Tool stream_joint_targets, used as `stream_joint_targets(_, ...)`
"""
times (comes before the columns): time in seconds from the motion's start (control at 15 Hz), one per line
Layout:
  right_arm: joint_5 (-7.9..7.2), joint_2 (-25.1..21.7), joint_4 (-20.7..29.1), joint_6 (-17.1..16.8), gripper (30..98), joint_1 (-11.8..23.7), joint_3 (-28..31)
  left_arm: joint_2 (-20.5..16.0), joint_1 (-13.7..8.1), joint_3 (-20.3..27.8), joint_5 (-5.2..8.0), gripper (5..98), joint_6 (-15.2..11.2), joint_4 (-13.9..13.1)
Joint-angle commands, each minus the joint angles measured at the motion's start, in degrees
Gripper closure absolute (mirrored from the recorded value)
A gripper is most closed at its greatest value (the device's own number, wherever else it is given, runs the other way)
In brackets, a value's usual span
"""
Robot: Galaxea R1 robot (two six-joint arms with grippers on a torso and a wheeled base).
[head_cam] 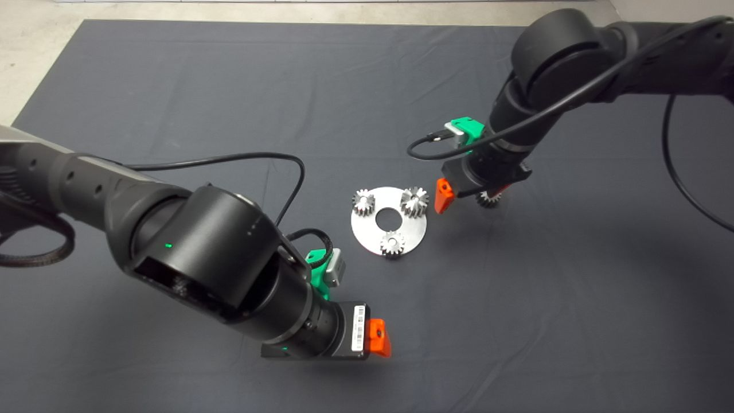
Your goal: Remove an incorrectly installed larger gear and replace it with the correct smaller gear
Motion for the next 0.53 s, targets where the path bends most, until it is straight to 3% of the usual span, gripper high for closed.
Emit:
stream_joint_targets(0.0, -5.82, 2.3, -6.2, -0.6, 39.9, -4.6, -2.8, 0.1, -1.0, 0.8, -0.15, 5.8, 0.0, -0.7)
stream_joint_targets(0.27, -5.99, 3.3, -9.0, -0.7, 40.0, -5.5, -2.9, 0.1, -1.0, 0.8, -0.23, 5.8, -0.1, -0.7)
stream_joint_targets(0.47, -5.9, 4.2, -9.8, -4.7, 40.0, -5.5, -8.4, 0.2, -1.0, 0.8, -0.23, 5.8, -0.1, -0.7)
